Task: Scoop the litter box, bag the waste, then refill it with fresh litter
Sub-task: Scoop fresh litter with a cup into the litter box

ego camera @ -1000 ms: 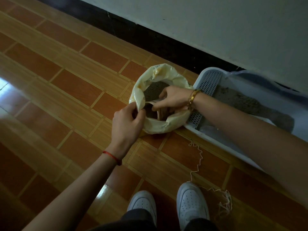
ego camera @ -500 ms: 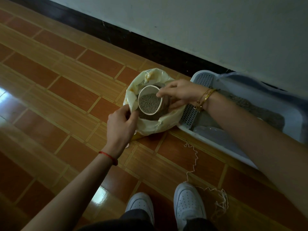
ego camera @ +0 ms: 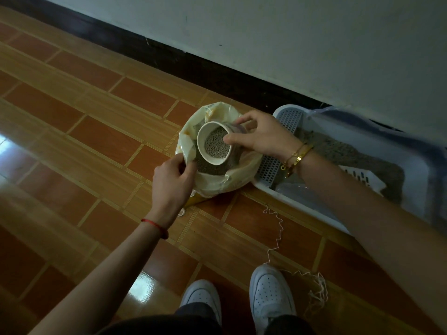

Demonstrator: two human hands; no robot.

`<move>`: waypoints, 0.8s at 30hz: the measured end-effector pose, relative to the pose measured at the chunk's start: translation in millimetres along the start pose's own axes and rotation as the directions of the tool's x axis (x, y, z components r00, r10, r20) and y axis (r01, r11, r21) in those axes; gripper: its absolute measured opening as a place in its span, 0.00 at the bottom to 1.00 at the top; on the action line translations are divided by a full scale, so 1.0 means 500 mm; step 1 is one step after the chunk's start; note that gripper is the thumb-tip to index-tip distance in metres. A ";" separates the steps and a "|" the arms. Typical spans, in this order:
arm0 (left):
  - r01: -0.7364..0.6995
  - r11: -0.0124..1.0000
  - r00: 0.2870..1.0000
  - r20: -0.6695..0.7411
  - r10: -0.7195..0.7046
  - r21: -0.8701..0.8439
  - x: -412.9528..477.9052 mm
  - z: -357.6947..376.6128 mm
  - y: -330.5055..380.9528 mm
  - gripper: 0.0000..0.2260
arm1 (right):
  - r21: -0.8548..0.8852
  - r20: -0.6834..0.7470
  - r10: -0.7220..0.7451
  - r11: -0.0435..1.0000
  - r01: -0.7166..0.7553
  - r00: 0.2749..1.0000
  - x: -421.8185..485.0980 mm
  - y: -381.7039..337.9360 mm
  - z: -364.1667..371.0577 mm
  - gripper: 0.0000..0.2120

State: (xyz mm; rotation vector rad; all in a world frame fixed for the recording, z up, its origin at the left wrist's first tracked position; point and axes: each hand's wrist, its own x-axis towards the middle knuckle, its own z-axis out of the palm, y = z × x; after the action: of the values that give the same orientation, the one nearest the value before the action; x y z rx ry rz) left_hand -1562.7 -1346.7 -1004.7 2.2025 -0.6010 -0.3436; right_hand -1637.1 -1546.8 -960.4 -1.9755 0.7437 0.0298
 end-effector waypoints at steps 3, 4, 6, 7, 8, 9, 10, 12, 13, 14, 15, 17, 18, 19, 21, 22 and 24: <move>-0.015 1.000 1.000 -0.004 0.015 0.015 0.001 0.001 -0.003 0.14 | 0.080 -0.006 0.028 0.996 -0.028 1.000 0.001 0.005 0.000 0.32; -0.016 1.000 1.000 -0.006 0.016 0.020 0.002 0.001 -0.004 0.14 | 0.134 -0.003 0.050 0.990 -0.049 0.999 0.001 0.006 -0.001 0.33; -0.020 1.000 1.000 -0.007 0.020 0.019 0.001 0.002 -0.006 0.14 | 0.243 0.007 0.104 0.965 -0.103 0.995 0.001 0.012 -0.003 0.33; -0.023 1.000 1.000 -0.009 0.023 0.014 0.002 0.003 -0.008 0.15 | 0.297 0.016 0.134 0.946 -0.133 0.991 0.000 0.014 -0.004 0.32; -0.025 1.000 1.000 -0.012 0.026 0.011 0.003 0.004 -0.010 0.16 | 0.348 0.024 0.161 0.924 -0.159 0.987 -0.001 0.017 -0.006 0.31; -0.028 1.000 1.000 -0.013 0.029 0.008 0.003 0.004 -0.010 0.16 | 0.398 0.031 0.180 0.900 -0.177 0.983 -0.004 0.020 -0.008 0.31; -0.031 0.999 0.999 -0.013 0.031 0.009 0.003 0.005 -0.010 0.16 | 0.440 0.039 0.188 0.878 -0.186 0.981 -0.007 0.023 -0.012 0.31; -0.043 0.999 0.999 -0.018 0.043 0.020 0.003 0.006 -0.009 0.15 | 0.521 0.064 0.197 0.830 -0.201 0.978 -0.014 0.030 -0.020 0.27; -0.048 0.999 0.999 -0.020 0.048 0.021 0.002 0.007 -0.007 0.15 | 0.559 0.083 0.201 0.801 -0.213 0.976 -0.017 0.033 -0.027 0.26; -0.052 0.998 0.998 -0.018 0.052 0.020 0.002 0.007 -0.007 0.14 | 0.595 0.098 0.202 0.773 -0.221 0.974 -0.022 0.035 -0.034 0.25; -0.054 0.998 0.998 -0.015 0.054 0.019 0.001 0.007 -0.006 0.13 | 0.631 0.106 0.203 0.743 -0.224 0.973 -0.026 0.038 -0.043 0.24; -0.059 0.998 0.998 -0.021 0.060 0.032 0.001 0.010 -0.007 0.13 | 0.693 0.097 0.208 0.688 -0.216 0.973 -0.036 0.045 -0.064 0.20; -0.064 0.997 0.998 -0.024 0.065 0.041 0.001 0.012 -0.006 0.13 | 0.712 0.082 0.213 0.671 -0.207 0.973 -0.041 0.050 -0.075 0.18; -0.069 0.996 0.997 -0.024 0.070 0.048 0.002 0.014 -0.007 0.13 | 0.725 0.060 0.222 0.660 -0.196 0.973 -0.044 0.058 -0.085 0.17; -0.077 0.995 0.997 -0.021 0.078 0.062 0.002 0.020 -0.004 0.13 | 0.746 0.011 0.251 0.642 -0.175 0.968 -0.052 0.077 -0.105 0.21; -0.086 0.994 0.996 -0.025 0.088 0.071 0.002 0.023 -0.004 0.14 | 0.761 -0.010 0.271 0.627 -0.168 0.963 -0.055 0.088 -0.114 0.23; -0.107 0.991 0.994 -0.027 0.109 0.075 0.004 0.030 -0.006 0.15 | 0.789 -0.049 0.318 0.593 -0.159 0.947 -0.061 0.110 -0.131 0.26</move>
State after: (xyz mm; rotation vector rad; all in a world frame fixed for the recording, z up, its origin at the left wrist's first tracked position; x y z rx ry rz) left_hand -1566.4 -1355.8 -1016.4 2.2309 -0.7230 -0.2329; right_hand -1708.5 -1603.2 -960.7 -1.0256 0.9420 -0.2837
